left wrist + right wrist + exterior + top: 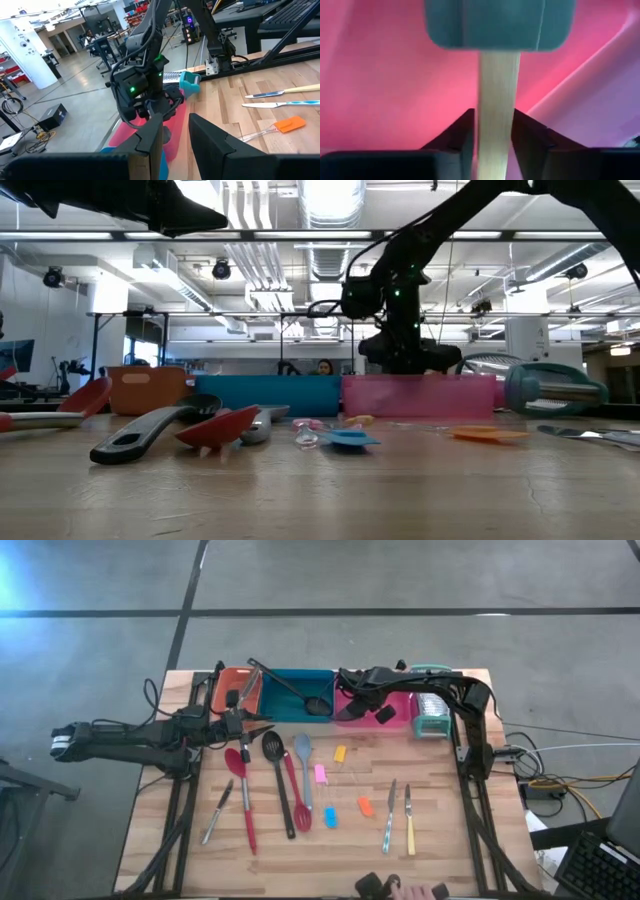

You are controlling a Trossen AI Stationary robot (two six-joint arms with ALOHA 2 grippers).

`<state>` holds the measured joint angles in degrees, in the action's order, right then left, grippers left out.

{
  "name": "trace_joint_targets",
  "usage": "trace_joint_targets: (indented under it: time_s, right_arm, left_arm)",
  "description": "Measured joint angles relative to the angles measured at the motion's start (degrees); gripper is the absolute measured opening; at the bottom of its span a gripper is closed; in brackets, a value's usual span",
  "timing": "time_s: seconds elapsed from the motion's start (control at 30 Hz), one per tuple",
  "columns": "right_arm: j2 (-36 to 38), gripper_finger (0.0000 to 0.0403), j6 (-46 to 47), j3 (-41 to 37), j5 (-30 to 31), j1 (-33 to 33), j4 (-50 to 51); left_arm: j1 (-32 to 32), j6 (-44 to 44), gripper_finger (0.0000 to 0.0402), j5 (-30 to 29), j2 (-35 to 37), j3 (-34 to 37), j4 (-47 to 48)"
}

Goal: Pick & Place Kitchen Items
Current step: Put the gray spatula into the red bin, then put the red serving spoon into the blue bin

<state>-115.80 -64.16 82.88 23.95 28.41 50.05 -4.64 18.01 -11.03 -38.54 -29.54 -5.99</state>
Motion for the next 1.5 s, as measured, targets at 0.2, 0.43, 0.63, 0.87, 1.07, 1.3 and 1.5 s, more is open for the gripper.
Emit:
trace_joint_targets:
  time_s: [0.2,0.43,0.63,0.87,1.07,1.3,1.5]
  right_arm:
    - [0.2,0.0173,3.6,0.0,1.4,0.0,0.3]
    - [2.1,0.0187,5.3,0.0,8.4,-1.2,0.7]
    - [6.0,0.0179,7.2,0.0,8.7,-2.8,0.8]
    - [10.3,0.0175,13.5,0.0,8.7,-5.1,4.9]
    - [14.9,0.0172,19.5,0.0,8.8,-7.2,6.8]
    - [20.2,0.0174,26.9,0.0,8.8,-10.7,6.7]
    - [23.6,0.0177,35.7,0.0,8.8,-14.2,6.7]
  left_arm:
    - [0.0,0.0,0.0099,0.0,0.0,0.0,0.0]
    - [0.0,0.0,0.0099,0.0,0.0,0.0,0.0]
    - [0.0,0.0,0.0099,0.0,0.0,0.0,0.0]
    - [0.0,0.0,0.0099,0.0,0.0,0.0,0.0]
    - [0.0,0.0,0.0099,0.0,0.0,0.0,0.0]
    - [0.0,0.0,0.0099,0.0,0.0,0.0,0.0]
    - [0.0,0.0,0.0099,0.0,0.0,0.0,0.0]
